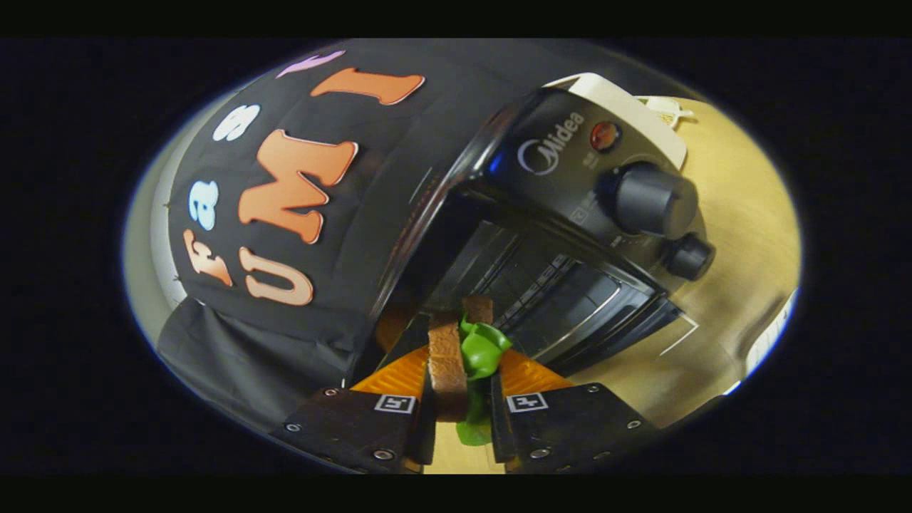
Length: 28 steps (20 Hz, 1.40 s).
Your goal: Open the toaster oven, put the food inside, and close the toaster oven door.
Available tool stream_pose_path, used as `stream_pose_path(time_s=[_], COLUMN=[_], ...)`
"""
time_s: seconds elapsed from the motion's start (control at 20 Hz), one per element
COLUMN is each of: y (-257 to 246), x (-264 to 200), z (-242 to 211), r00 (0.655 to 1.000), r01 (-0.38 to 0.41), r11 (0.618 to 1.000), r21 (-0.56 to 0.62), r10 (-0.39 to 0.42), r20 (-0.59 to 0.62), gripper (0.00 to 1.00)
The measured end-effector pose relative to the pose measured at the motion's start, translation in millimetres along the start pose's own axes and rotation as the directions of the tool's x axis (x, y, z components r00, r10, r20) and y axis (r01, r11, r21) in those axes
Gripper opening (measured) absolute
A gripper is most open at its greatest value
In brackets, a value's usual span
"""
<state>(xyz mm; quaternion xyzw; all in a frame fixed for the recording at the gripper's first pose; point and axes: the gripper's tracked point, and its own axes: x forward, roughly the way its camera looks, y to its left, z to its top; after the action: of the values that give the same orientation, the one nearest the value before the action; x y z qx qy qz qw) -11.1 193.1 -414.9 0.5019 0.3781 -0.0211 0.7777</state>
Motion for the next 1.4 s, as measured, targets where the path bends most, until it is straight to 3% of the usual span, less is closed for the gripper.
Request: stream_pose_path(time_s=[0.3,0.5,0.65,0.8,0.9,1.1,1.4], y=[-9,-16,-20,-23,-28,-27,-33], x=[27,26,21,9,-5,-36,-101], z=[4,11,15,14,18,7,-45], r00=[0.993,0.977,0.957,0.949,0.938,0.948,0.951], r01=[0.044,0.127,0.26,0.311,0.346,0.307,0.178], r11=[0.999,0.984,0.922,0.868,0.826,0.804,0.718], r21=[-0.024,-0.126,-0.287,-0.386,-0.446,-0.509,-0.673], r10=[-0.041,-0.103,-0.206,-0.262,-0.296,-0.305,-0.302], r20=[0.109,0.185,0.206,0.176,0.179,0.09,-0.072], gripper=[0.34,0.47,0.61,0.84,0.9,0.97,0.97])
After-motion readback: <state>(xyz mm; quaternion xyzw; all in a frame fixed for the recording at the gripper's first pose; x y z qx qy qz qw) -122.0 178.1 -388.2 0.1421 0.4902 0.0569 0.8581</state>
